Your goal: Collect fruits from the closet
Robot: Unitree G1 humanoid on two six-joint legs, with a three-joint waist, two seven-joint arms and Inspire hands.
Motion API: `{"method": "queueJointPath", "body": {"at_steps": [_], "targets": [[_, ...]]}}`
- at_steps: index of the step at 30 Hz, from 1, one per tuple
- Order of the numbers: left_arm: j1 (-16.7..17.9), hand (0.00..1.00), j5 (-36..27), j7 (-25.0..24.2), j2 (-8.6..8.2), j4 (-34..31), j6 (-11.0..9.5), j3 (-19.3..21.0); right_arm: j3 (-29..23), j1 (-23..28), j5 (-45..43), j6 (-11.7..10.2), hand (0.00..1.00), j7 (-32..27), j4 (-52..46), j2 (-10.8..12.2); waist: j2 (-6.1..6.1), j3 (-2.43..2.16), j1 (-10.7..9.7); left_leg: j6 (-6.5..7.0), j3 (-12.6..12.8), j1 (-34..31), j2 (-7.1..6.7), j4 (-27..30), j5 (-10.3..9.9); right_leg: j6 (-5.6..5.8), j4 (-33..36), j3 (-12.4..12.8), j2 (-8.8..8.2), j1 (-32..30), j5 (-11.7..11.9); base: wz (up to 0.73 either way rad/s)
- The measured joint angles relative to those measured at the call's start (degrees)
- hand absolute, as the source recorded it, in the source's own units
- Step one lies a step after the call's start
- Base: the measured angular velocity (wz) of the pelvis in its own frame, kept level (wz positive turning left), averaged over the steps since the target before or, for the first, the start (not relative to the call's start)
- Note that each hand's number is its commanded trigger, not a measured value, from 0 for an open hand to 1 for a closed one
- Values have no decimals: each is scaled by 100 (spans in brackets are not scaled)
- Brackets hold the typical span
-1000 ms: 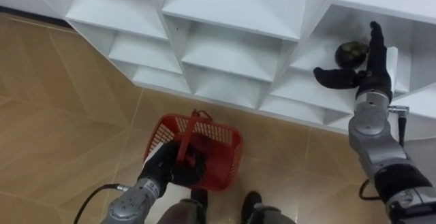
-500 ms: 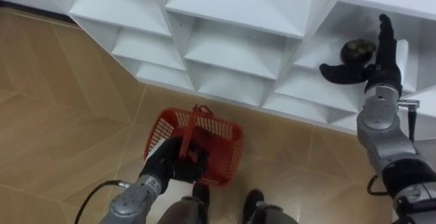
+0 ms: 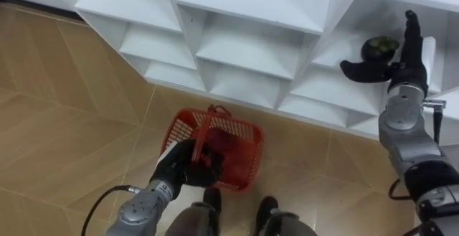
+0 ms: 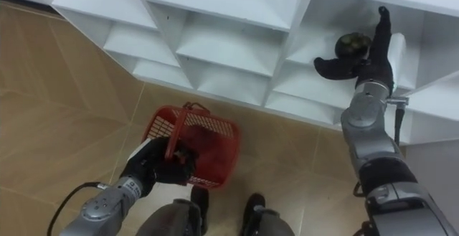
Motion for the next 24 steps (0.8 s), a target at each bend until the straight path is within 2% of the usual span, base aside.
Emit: {"method": "queueJointPath", "body": {"at_steps": [5, 14, 18, 24], "targets": [[-19, 100, 0, 0, -1, 0, 5, 1, -67, -61, -4, 1, 100, -126, 0, -139, 2, 1, 3, 0, 4, -22, 0, -2, 0, 0, -1, 9, 4, -24, 0, 0], [-27, 100, -2, -1, -5, -1, 13, -3, -98, -69, -2, 14, 100, -306, 1, -155, 4, 0, 20, -4, 24, -48, 10, -11, 1, -6, -2, 17, 11, -59, -3, 0], [-29, 100, -2, -1, -6, -1, 13, -4, 7, -52, -1, 146, 100, -307, 7, -142, 4, 1, 58, -4, 25, -50, 9, -11, 1, -6, 0, 17, 9, -61, -3, 0], [-21, 100, -2, -1, -17, -1, 17, -5, 8, -53, 1, 163, 100, -303, 7, -131, 2, 1, 100, -4, 28, -51, 8, -9, 1, -5, 0, 19, 8, -62, -3, 0]]}}
